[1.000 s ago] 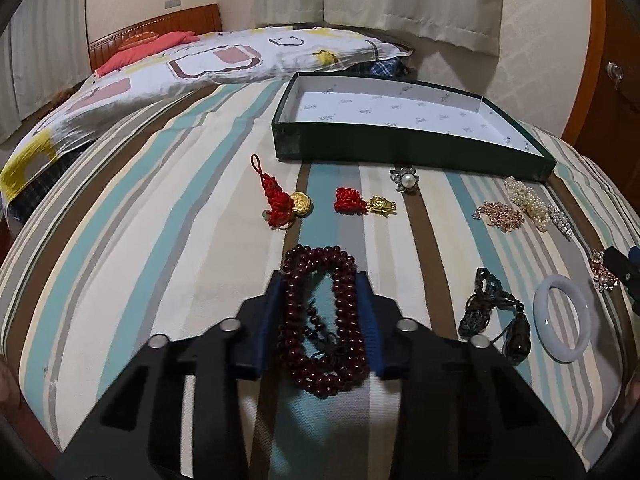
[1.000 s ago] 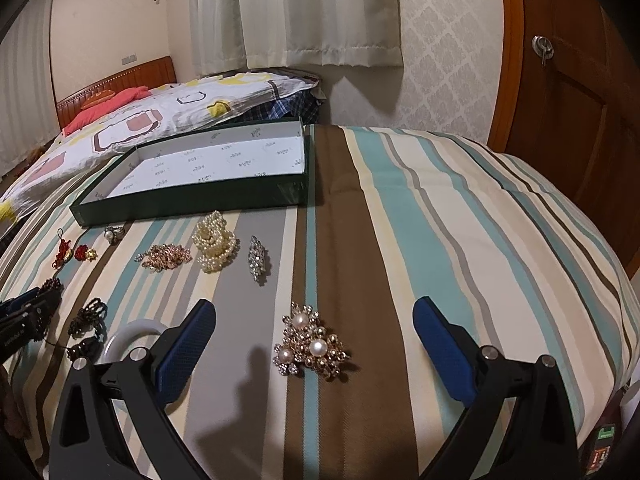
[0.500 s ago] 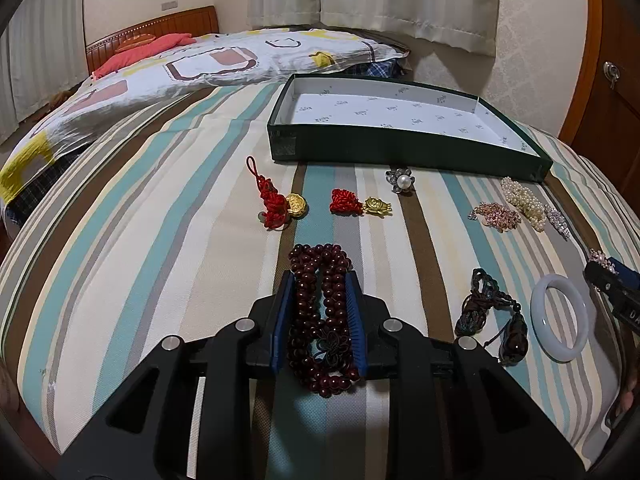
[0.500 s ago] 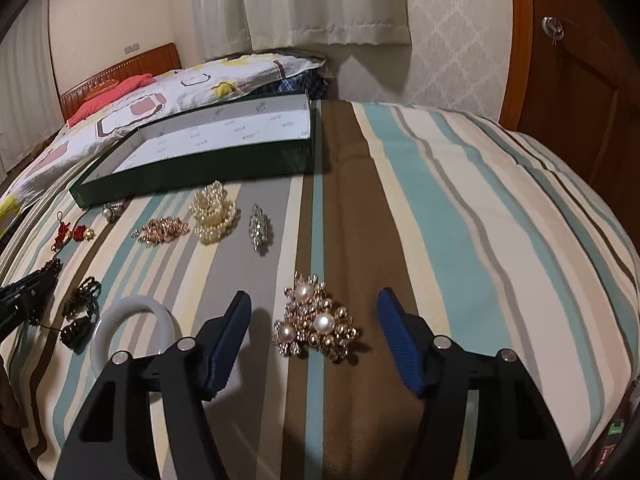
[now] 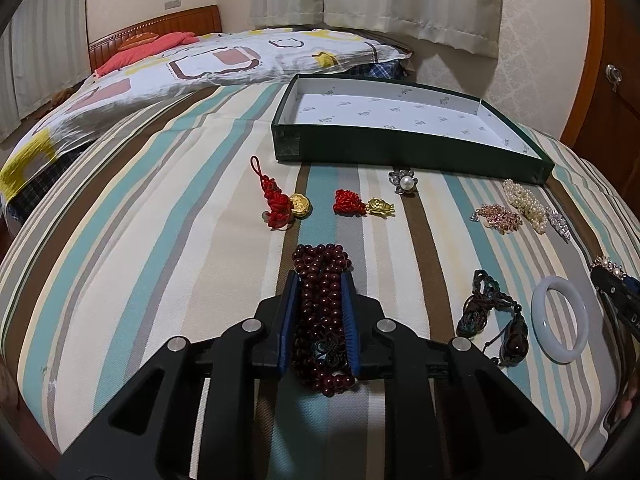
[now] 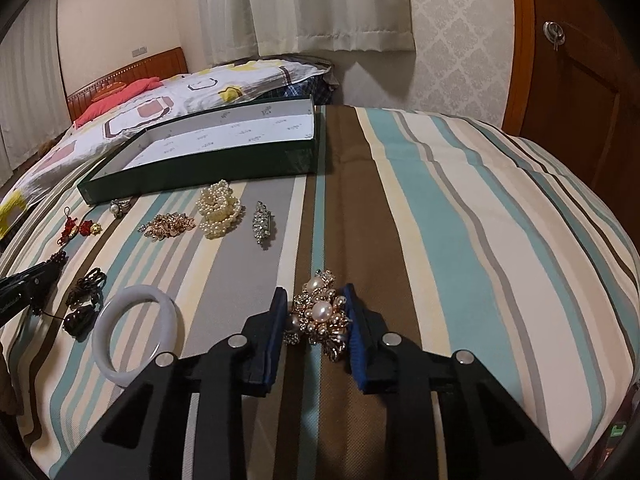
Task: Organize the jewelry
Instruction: 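Carry the bracelet and brooch into the green box and open both tools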
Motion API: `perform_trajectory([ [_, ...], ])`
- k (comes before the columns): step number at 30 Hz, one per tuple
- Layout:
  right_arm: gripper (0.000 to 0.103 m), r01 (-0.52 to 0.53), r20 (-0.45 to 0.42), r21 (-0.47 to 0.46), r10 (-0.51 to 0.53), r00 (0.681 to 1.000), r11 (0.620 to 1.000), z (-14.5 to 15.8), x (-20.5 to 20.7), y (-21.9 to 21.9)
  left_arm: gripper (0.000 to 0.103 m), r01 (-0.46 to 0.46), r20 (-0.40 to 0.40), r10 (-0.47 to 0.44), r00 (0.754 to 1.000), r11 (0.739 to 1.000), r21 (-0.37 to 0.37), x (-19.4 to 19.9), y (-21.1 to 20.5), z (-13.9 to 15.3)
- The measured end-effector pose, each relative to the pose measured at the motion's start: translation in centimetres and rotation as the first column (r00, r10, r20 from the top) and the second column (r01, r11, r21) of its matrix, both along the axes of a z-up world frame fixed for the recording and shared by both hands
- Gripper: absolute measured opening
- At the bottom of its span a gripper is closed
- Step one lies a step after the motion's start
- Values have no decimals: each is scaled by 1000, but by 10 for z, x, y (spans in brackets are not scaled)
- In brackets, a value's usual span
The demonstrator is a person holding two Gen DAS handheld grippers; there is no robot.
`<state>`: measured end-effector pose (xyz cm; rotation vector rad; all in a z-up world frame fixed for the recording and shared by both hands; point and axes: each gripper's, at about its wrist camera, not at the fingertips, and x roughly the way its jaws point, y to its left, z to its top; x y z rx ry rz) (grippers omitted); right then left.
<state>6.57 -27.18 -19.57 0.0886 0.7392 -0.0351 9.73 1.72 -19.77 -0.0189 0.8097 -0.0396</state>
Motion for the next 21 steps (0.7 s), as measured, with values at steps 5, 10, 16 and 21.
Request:
perform_trajectory([
  [5,28,-4,17,-3,4,1000,1000,3,-2,1,20,-10,16,10,1000,1000,-3,-2,3,2],
  [10,28,-5,31,-2,5,1000,1000,8,-2,2,19,-10,39,10,999,1000,-3,-4,2,9],
  [16,28,-15,74,2,15,997,1000,25,-3,5,19,-9,73,10,997,1000,-13,-7,0,23],
  [21,28,-39,127,10,38,991,999,46,1,11,19,-2,113,5,994,1000,-30,-5,-3,43],
])
